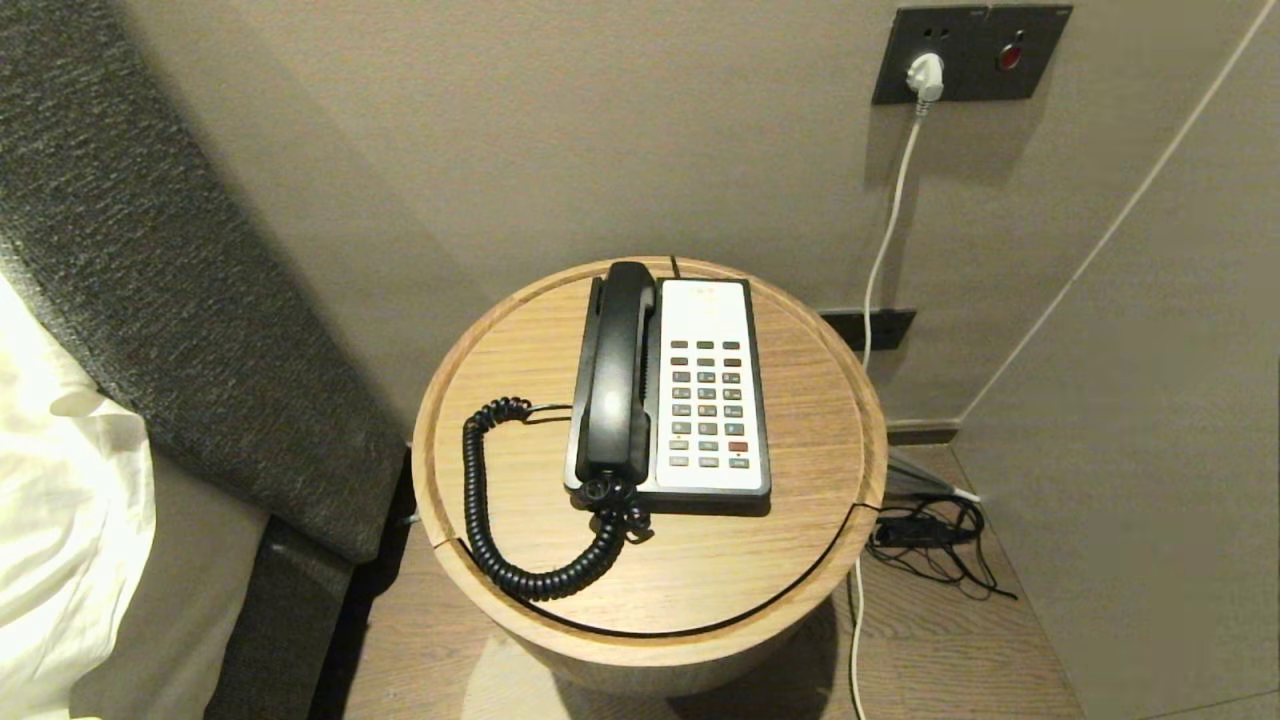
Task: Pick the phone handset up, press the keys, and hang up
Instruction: Pick up the desk phone handset
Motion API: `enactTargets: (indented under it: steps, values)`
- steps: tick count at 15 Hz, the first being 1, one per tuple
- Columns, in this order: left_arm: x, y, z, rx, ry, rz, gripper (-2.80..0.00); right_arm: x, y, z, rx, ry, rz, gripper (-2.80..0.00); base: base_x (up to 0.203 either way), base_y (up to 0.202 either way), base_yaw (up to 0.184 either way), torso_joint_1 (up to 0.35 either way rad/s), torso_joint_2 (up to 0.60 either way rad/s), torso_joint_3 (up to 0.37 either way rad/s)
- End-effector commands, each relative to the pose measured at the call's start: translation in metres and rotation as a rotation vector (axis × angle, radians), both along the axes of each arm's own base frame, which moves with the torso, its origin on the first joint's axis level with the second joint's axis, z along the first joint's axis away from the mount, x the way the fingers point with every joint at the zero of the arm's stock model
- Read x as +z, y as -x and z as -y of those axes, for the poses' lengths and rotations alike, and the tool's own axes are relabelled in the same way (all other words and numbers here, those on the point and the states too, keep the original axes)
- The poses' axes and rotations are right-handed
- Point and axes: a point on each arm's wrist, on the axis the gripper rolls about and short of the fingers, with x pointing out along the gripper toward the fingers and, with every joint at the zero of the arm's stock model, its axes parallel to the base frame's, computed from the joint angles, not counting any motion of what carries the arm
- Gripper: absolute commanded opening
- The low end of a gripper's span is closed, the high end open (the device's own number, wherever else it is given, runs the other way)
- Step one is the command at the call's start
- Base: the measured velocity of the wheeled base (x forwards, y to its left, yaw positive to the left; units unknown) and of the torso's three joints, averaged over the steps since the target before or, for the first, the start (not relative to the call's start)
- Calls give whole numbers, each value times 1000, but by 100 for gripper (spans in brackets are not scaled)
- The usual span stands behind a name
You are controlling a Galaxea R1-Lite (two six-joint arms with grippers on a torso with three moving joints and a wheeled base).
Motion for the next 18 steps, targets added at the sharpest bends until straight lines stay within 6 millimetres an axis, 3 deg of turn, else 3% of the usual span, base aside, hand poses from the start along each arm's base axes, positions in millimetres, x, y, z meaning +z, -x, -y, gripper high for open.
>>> enactTargets:
  steps: [1, 4, 7, 10, 14, 18]
  values:
    - [51, -42, 0, -39, 23, -133, -280, 0, 0, 0, 1, 0, 0, -280, 0, 0, 0, 0, 0, 0]
    - [90, -87, 1, -104, 48, -210, -280, 0, 0, 0, 1, 0, 0, -280, 0, 0, 0, 0, 0, 0]
    - [114, -129, 5, -189, 45, -252, -280, 0, 0, 0, 1, 0, 0, -280, 0, 0, 0, 0, 0, 0]
    - [125, -163, 19, -303, 26, -313, -280, 0, 0, 0, 1, 0, 0, -280, 0, 0, 0, 0, 0, 0]
    - [139, -193, 48, -372, -28, -419, -280, 0, 0, 0, 1, 0, 0, -280, 0, 0, 0, 0, 0, 0]
    - [133, -225, 78, -320, -56, -511, -280, 0, 0, 0, 1, 0, 0, -280, 0, 0, 0, 0, 0, 0]
